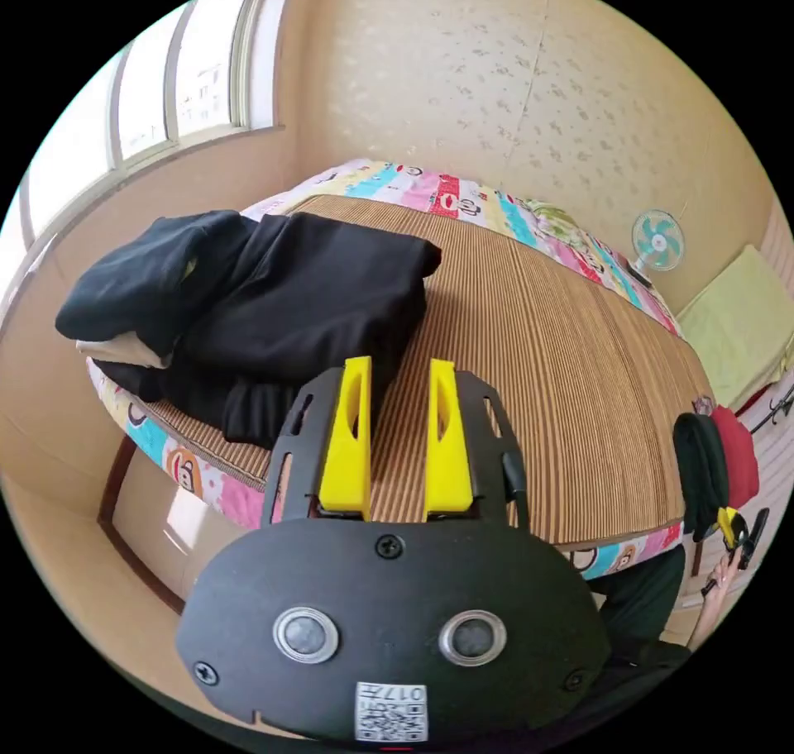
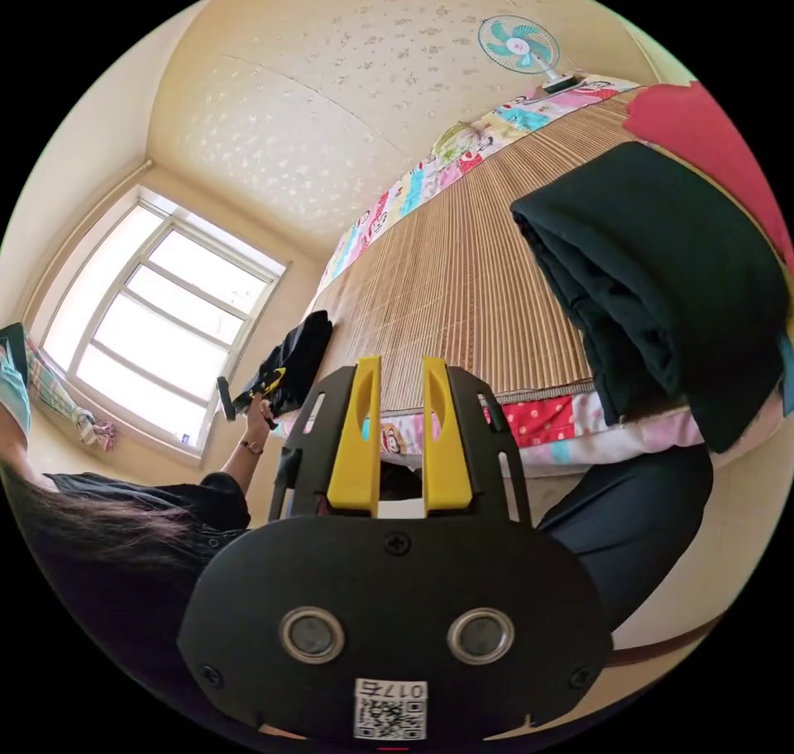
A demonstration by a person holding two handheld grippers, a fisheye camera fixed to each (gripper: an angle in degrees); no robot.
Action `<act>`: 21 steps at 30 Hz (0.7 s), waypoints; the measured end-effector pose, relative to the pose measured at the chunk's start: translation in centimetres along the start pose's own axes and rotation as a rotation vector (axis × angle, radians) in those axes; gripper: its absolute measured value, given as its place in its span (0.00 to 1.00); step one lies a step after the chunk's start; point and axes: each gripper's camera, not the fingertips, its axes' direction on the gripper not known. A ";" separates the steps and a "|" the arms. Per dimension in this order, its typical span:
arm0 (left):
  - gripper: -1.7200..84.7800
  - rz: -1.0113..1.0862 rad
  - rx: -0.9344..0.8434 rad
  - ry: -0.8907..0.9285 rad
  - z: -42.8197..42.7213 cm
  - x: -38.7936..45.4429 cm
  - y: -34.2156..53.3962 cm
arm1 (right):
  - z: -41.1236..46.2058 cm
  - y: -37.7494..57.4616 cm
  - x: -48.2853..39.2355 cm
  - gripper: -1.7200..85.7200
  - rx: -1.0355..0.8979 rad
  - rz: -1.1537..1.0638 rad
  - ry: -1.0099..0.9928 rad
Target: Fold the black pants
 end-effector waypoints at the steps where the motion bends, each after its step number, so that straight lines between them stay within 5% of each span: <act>1: 0.06 -0.093 -0.017 0.050 1.5 -2.4 -1.4 | 0.3 0.1 -0.4 0.11 -0.009 -0.007 -0.004; 5: 0.08 -0.463 0.033 0.312 2.3 -5.4 -1.8 | 0.1 1.9 -1.8 0.10 -0.041 -0.022 0.000; 8: 0.10 -0.425 0.238 0.468 -2.7 -3.1 0.8 | -2.3 3.1 -1.0 0.10 -0.042 0.006 0.024; 13: 0.19 -0.779 0.647 0.103 -12.3 -4.8 10.4 | -7.1 4.5 1.5 0.11 0.041 0.113 -0.018; 17: 0.21 -0.897 0.322 0.417 -4.4 -9.8 6.8 | -7.0 4.1 2.3 0.11 0.000 0.106 -0.045; 21: 0.12 -0.829 0.162 0.168 -4.9 -6.2 2.5 | -4.6 4.6 2.5 0.11 -0.056 0.093 -0.110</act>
